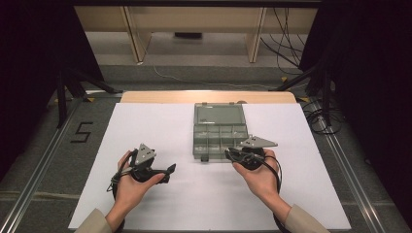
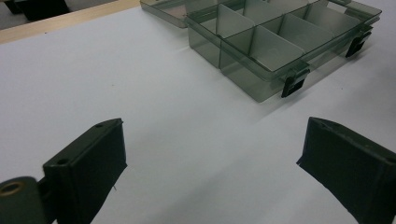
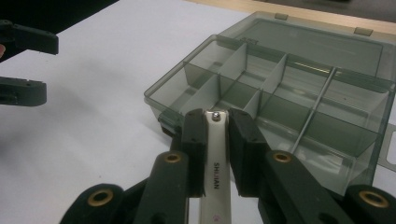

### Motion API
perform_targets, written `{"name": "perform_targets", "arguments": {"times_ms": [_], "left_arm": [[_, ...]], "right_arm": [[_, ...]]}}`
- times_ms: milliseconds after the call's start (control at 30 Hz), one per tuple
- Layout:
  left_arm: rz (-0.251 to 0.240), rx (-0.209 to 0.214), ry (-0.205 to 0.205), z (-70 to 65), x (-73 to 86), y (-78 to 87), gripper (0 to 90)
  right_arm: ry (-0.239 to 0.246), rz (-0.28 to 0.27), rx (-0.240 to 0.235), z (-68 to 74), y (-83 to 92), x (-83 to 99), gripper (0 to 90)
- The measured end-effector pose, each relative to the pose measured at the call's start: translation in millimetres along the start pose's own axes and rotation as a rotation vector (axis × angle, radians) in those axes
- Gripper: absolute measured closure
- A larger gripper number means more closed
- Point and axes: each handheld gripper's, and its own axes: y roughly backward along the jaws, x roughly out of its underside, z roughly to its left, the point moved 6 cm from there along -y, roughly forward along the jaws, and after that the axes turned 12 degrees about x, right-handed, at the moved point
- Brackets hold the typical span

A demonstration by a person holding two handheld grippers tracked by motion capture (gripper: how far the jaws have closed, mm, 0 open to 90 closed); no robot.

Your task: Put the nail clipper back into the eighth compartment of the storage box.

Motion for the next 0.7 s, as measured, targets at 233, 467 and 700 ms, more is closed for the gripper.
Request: {"name": "perform_targets", "arguments": {"times_ms": [233,467,700], "left_arm": [[-0.017,0.0,0.015,-1.2,-0.8,-1.2,6.0],[0.0,-0.007,0.001,0.3,0.1,-0.3,6.0],[-0.001,-0.006,0.003,0.0,0.1,-0.4,6.0]], "right_arm": [[-0.012,-0.003,0.012,-5.6,0.1,-1.8,77.8],[-0.028,-0.005,0.015,-12.5,-1.1,-2.9,77.8],[-0.03,-0.01,0.036,-20.4,-1.4,-4.8,77.8]]}}
